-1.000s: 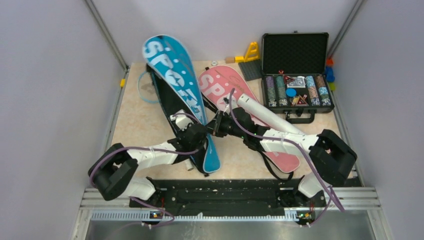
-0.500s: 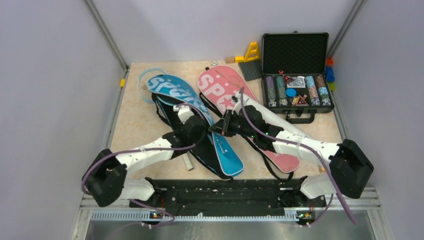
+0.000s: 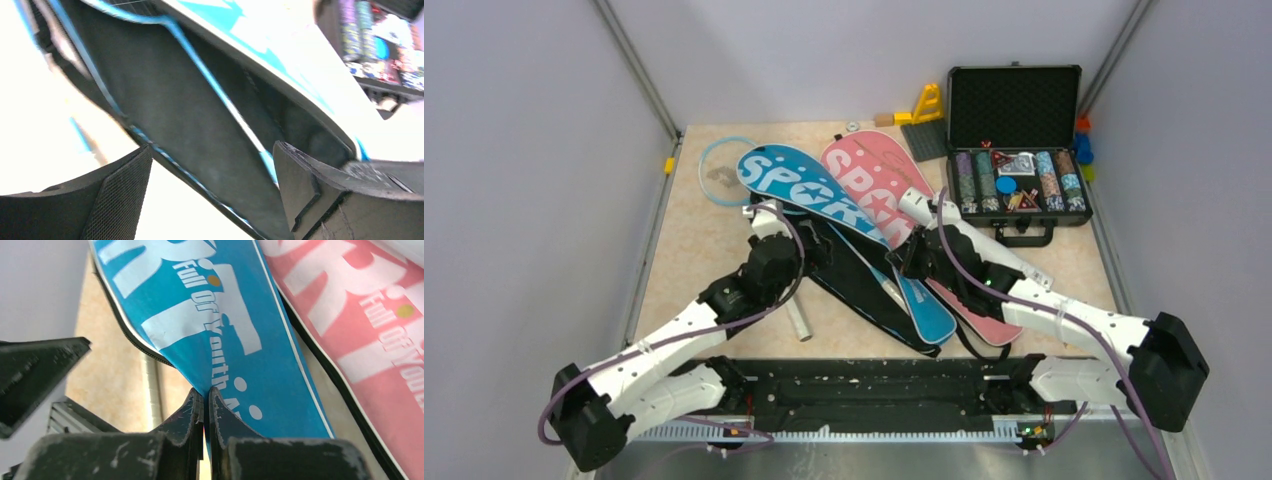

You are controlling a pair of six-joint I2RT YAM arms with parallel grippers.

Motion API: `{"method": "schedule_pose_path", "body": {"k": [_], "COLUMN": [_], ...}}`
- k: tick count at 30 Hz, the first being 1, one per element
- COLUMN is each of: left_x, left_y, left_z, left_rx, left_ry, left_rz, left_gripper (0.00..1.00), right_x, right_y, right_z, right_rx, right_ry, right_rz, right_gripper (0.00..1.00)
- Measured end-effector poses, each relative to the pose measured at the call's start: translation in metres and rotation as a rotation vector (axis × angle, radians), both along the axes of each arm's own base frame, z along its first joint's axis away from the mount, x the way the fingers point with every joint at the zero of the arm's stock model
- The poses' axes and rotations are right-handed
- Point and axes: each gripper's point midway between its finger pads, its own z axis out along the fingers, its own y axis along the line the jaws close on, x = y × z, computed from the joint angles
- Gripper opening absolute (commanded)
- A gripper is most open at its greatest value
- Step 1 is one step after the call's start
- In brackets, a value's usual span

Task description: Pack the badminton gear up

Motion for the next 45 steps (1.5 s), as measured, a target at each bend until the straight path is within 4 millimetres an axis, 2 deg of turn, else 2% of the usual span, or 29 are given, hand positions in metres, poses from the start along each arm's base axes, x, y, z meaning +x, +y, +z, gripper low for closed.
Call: {"method": "schedule_pose_path", "body": {"k": [4,8,14,19,25,30,36,39,41,45], "left_x": [0.004,0.005,0.012,0.021,0.025,0.049,0.095,0.109,0.122,0.148], "left_y": [0.029,0.062,0.123,0.147,0.176,0.188,0.180,0.174,0.170,0.165], "left_z": [-0.026,-0.055,-0.085,-0.110,-0.143,-0.146,-0.149,-0.157,-0.157,-0.160], "left_rx": [0.048,0.073,0.071,0.083,0.099,0.088,0.063,0.060,0.054,0.070], "left_ry": [0.061,0.142,0.227,0.307,0.421,0.450,0.464,0.490,0.498,0.535], "left_rz": [0.114,0.220,0.433,0.515,0.599,0.631,0.590,0.561,0.541,0.512], "left_gripper": [0.93,0.92,0.91,0.83,0.80,0.77,0.71,0.60,0.48,0.36], "right_x": [-0.004,-0.005,-0.005,-0.005,-0.003,0.000,0.002,0.002,0.003,0.004], "right_y": [-0.010,-0.012,-0.008,-0.007,-0.010,-0.017,-0.028,-0.032,-0.033,-0.034], "right_z": [-0.021,-0.027,-0.033,-0.038,-0.039,-0.037,-0.028,-0.027,-0.026,-0.026], "right_rx": [-0.048,-0.057,-0.070,-0.089,-0.112,-0.132,-0.147,-0.151,-0.154,-0.159], "right_ry": [0.035,0.043,0.048,0.048,0.033,0.016,-0.014,-0.024,-0.028,-0.032], "right_rz": [-0.014,-0.015,0.008,0.024,0.016,-0.006,-0.046,-0.055,-0.061,-0.064], "right_gripper": [0.00,0.00,0.00,0.00,0.00,0.00,0.00,0.00,0.00,0.00]}}
